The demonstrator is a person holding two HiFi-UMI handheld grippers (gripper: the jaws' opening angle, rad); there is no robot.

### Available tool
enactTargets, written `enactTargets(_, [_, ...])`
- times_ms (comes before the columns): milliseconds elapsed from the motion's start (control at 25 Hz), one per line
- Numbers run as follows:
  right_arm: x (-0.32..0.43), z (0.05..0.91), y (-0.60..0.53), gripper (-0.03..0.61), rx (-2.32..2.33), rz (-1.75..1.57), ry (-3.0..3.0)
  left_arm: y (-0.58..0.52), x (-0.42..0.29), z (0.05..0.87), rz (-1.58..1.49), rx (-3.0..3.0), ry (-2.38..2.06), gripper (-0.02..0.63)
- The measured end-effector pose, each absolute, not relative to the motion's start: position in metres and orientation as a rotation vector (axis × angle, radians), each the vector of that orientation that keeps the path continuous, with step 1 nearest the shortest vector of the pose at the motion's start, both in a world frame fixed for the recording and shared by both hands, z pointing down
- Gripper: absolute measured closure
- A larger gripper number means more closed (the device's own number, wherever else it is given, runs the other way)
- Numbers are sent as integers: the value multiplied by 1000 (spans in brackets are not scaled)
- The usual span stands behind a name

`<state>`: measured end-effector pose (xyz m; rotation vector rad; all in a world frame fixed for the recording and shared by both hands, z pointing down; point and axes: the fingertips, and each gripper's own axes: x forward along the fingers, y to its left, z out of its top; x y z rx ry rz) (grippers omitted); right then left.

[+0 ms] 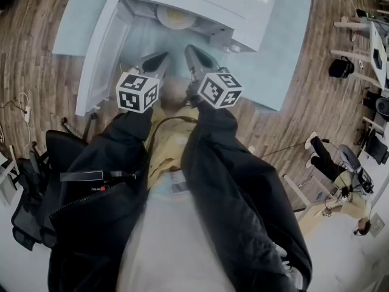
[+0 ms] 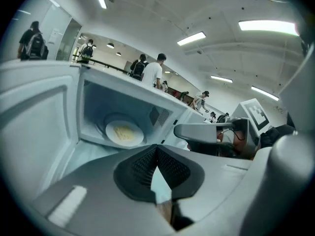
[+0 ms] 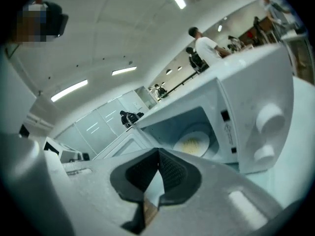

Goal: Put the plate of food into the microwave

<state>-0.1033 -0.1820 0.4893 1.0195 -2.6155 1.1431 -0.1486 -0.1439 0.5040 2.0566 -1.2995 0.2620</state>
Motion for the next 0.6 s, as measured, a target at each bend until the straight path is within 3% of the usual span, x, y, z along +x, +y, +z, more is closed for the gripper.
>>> enactTargets(600, [-73, 351, -197, 584, 1110, 338, -2743, -193, -127, 367, 176, 2341, -1488, 615])
